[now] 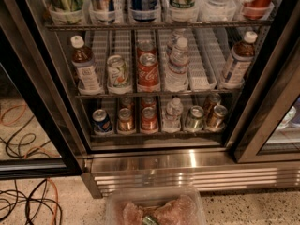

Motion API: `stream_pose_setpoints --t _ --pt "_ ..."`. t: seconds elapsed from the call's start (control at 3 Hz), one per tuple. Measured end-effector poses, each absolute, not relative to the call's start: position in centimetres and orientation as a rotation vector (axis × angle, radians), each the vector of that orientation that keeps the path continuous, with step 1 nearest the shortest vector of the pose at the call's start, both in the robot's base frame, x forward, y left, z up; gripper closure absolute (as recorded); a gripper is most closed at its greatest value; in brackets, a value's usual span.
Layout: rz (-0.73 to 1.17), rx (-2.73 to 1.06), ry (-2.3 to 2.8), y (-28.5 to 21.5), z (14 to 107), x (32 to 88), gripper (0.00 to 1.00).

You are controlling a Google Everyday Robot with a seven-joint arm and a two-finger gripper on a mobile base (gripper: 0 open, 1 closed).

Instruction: Pick water bottle from top shelf of fridge

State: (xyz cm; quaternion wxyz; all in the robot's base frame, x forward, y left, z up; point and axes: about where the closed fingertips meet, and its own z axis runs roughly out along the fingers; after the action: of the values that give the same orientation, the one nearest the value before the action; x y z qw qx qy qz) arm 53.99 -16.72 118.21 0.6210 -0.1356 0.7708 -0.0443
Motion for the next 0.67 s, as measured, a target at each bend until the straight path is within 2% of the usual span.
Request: stream_pose_setpoints --t 0.67 --pt "-0.103 -0.311 1.78 -16.68 117.45 53.59 1.0"
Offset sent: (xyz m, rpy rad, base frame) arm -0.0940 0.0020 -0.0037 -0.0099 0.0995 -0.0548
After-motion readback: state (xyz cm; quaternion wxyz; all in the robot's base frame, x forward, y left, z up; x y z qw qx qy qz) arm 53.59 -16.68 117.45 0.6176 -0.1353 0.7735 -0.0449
